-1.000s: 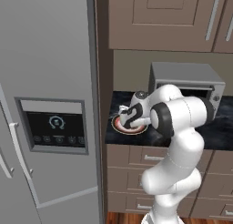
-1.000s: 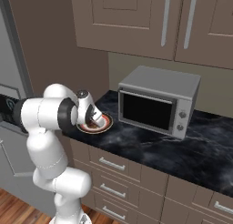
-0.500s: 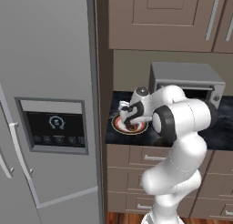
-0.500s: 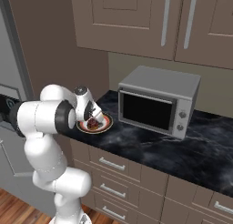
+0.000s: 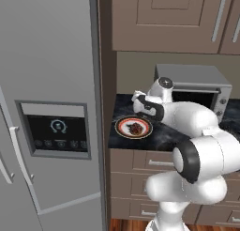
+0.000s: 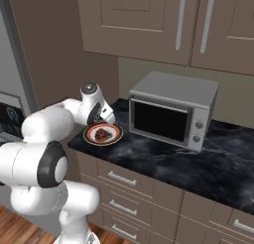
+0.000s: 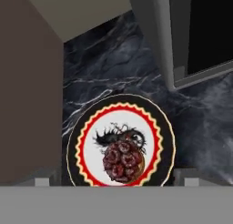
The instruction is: Take the baked cake out of the oven and place it on the plate for cooling. Then close the oven door.
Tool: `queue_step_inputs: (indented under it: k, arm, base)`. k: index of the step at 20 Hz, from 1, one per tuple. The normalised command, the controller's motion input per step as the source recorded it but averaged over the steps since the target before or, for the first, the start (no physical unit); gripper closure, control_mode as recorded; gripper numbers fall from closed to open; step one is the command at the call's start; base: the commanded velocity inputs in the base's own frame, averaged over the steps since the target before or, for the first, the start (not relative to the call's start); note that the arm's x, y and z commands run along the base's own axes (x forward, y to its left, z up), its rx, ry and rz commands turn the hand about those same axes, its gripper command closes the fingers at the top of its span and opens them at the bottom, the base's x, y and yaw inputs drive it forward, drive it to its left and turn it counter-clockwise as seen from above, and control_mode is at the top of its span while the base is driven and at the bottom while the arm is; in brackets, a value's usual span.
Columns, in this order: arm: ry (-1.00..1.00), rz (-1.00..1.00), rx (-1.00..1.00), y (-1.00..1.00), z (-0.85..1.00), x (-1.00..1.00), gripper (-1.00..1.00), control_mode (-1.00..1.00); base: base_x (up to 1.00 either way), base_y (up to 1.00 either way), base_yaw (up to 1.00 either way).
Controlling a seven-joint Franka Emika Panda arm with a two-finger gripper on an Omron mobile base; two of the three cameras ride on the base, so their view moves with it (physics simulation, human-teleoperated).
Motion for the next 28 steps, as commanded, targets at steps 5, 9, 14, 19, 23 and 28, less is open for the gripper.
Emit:
queue_step_inputs:
  k: [5, 9, 14, 19, 23, 28]
  arm:
    - [0.05, 0.00, -0.08, -0.48, 0.88, -0.97, -1.00, -1.00]
    - [0.10, 0.02, -0.22, -0.44, 0.20, -1.00, -1.00, -1.00]
    - [0.13, 0.13, -0.17, -0.38, 0.00, -0.79, -1.00, -1.00]
    - [0.11, 0.20, -0.01, -0.37, 0.00, -0.67, -1.00, -1.00]
    - [0.00, 0.08, 0.00, -0.07, 0.00, -0.38, -1.00, 1.00]
    - [0.00, 0.00, 0.00, 0.00, 0.00, 0.00, -1.00, 1.00]
  base:
    - [0.00, 0.00, 0.00]
    - [0.00, 0.00, 0.00]
    - [0.00, 0.00, 0.00]
    - [0.00, 0.00, 0.00]
    - [-0.23, -0.01, 0.00]
    - [-1.00, -0.09, 0.00]
